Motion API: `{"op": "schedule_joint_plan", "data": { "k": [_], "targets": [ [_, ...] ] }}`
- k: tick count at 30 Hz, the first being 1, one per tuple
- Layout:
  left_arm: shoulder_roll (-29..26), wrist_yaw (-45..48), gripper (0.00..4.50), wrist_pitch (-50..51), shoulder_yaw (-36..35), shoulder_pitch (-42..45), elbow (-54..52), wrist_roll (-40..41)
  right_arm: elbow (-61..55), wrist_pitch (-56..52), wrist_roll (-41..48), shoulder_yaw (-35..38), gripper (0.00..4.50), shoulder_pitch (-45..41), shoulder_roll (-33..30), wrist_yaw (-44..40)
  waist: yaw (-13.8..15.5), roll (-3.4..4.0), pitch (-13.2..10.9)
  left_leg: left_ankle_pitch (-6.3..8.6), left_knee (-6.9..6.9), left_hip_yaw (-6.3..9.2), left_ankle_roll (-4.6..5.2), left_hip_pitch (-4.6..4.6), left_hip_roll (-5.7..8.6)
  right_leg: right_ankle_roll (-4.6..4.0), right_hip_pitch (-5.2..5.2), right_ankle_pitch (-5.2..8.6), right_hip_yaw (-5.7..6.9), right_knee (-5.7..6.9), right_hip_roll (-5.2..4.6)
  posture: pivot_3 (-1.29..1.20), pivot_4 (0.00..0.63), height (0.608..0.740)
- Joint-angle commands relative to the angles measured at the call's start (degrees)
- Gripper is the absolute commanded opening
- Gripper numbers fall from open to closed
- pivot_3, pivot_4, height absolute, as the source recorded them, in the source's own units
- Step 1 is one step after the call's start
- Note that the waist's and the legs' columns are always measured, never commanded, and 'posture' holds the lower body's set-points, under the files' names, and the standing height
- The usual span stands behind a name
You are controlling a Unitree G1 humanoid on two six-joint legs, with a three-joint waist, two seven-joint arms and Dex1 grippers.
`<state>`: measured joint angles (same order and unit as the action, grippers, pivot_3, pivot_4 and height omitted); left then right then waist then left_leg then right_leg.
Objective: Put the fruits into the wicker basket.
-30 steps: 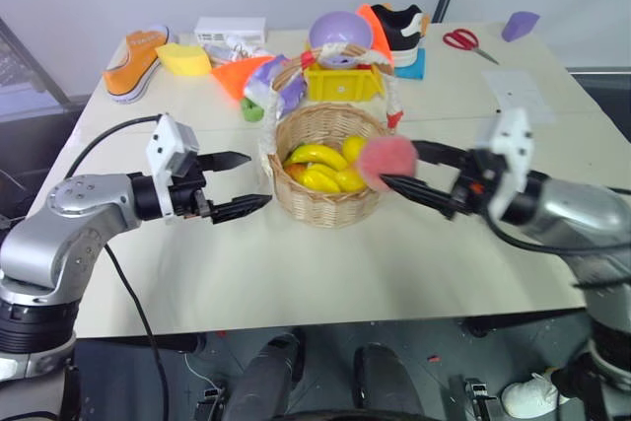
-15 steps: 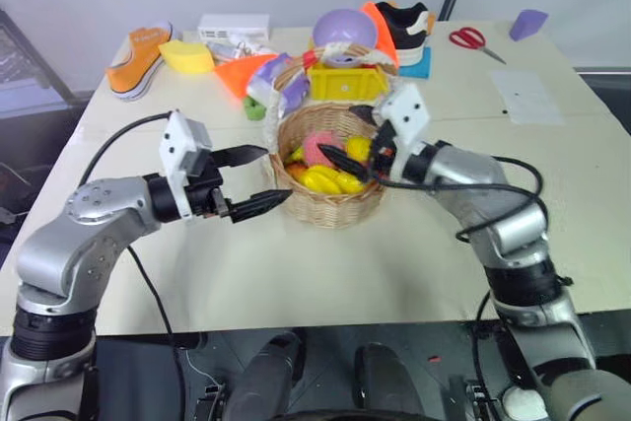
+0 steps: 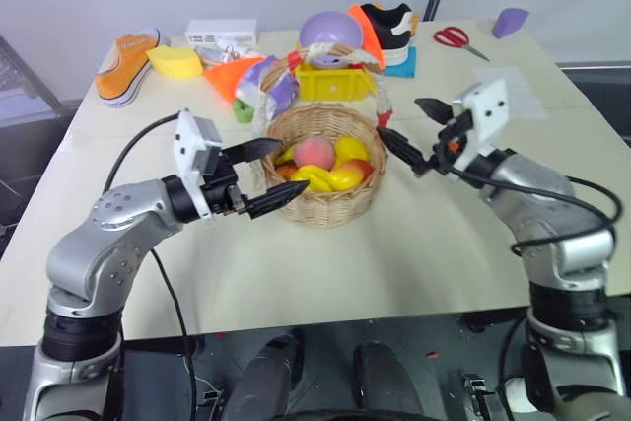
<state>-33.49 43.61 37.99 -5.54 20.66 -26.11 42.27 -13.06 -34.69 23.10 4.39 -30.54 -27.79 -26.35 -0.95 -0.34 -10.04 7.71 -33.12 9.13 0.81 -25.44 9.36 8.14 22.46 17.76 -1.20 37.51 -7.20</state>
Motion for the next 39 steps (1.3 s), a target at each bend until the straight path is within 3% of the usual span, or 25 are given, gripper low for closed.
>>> {"op": "schedule_joint_plan", "data": {
  "k": [1, 3, 8, 9, 10, 15, 20, 28, 35, 39],
  "targets": [
    [0.0, -0.1, 4.5, -1.4, -0.4, 0.6, -1.0, -0.2, 5.1, 3.8, -2.4, -0.8, 3.92, -4.4, 2.1, 1.1, 0.1, 0.0, 0.0, -0.02, 0.02, 0.01, 0.02, 0.0, 0.0, 0.08, 0.02, -0.04, 0.0, 0.0, 0.03, 0.0, 0.15, 0.74],
    [-0.1, -0.4, 4.5, -1.5, -0.6, 0.2, -1.6, -0.1, 6.6, 3.8, -2.3, -0.4, 3.1, -5.3, 2.9, 0.8, 0.3, 0.0, 0.0, -0.03, 0.05, 0.04, 0.01, 0.0, -0.03, 0.12, 0.05, -0.07, 0.01, 0.0, 0.14, 0.0, 0.15, 0.74],
    [0.3, -1.5, 4.5, -1.4, -1.2, -0.4, -2.6, 0.4, 5.4, 2.9, -0.2, 1.4, 0.45, -5.5, 3.3, 0.2, 0.3, 0.0, 0.0, -0.03, 0.08, 0.08, 0.0, -0.02, -0.03, 0.14, 0.05, -0.08, 0.0, 0.0, 0.18, 0.0, 0.15, 0.74],
    [0.3, -1.7, 4.5, -1.4, -1.2, -0.5, -2.7, 0.5, 4.8, 2.9, 0.1, 2.0, 0.07, -5.4, 3.1, 0.2, 0.3, 0.0, 0.0, -0.03, 0.08, 0.08, 0.0, -0.02, -0.03, 0.13, 0.06, -0.08, 0.0, 0.0, 0.19, 0.0, 0.15, 0.74],
    [0.3, -1.8, 4.5, -1.4, -1.2, -0.5, -2.8, 0.5, 4.0, 3.0, 0.2, 3.0, 0.03, -5.1, 2.6, 0.5, 0.3, 0.0, 0.0, -0.03, 0.08, 0.08, -0.01, -0.02, -0.03, 0.12, 0.06, -0.09, 0.0, 0.0, 0.19, 0.0, 0.15, 0.74],
    [0.4, -1.8, 4.5, -1.7, -0.9, -0.3, -2.4, 0.4, 3.6, 4.0, -2.5, 12.7, 0.03, -3.0, -4.3, 4.8, 0.9, 0.0, 0.0, 0.01, 0.06, 0.07, -0.07, -0.04, -0.02, 0.11, 0.06, -0.08, -0.01, 0.0, 0.18, 0.0, 0.15, 0.74],
    [1.1, -0.9, 4.5, -2.4, 0.4, 1.0, -0.7, -0.1, 11.4, 6.8, -7.8, 20.6, 0.03, -0.4, -12.7, 9.9, 1.7, 0.0, 0.0, 0.03, 0.06, 0.01, -0.09, -0.04, -0.02, 0.08, 0.03, -0.07, -0.01, -0.05, 0.15, 0.0, 0.15, 0.74],
    [3.1, 0.2, 4.5, -4.3, 2.8, 4.2, 2.3, -2.2, 28.1, 15.4, -11.9, 22.8, 0.03, -1.8, -16.1, 13.0, 0.1, 0.02, 0.0, -0.05, 0.09, -0.22, 0.02, -0.03, -0.13, 0.09, -0.1, -0.09, -0.15, 0.0, 0.12, 0.0, 0.15, 0.74],
    [3.3, -0.1, 4.5, -4.4, 2.3, 3.5, 1.5, -2.3, 25.0, 17.0, -11.4, 23.5, 3.43, 1.5, -14.9, 13.9, 0.2, 0.06, 0.0, -0.05, 0.06, -0.3, 0.02, 0.0, -0.17, 0.1, -0.09, -0.09, -0.21, 0.05, 0.21, 0.0, 0.15, 0.74],
    [2.2, -0.2, 4.5, -4.2, 1.0, 2.0, 1.4, -2.2, 16.3, 15.1, -8.7, 27.0, 3.43, 7.4, -14.8, 12.8, 0.5, 0.06, 0.0, -0.05, 0.06, -0.28, 0.02, -0.02, -0.17, 0.1, -0.08, -0.09, -0.21, 0.04, 0.17, 0.0, 0.15, 0.74]
  ]
}}
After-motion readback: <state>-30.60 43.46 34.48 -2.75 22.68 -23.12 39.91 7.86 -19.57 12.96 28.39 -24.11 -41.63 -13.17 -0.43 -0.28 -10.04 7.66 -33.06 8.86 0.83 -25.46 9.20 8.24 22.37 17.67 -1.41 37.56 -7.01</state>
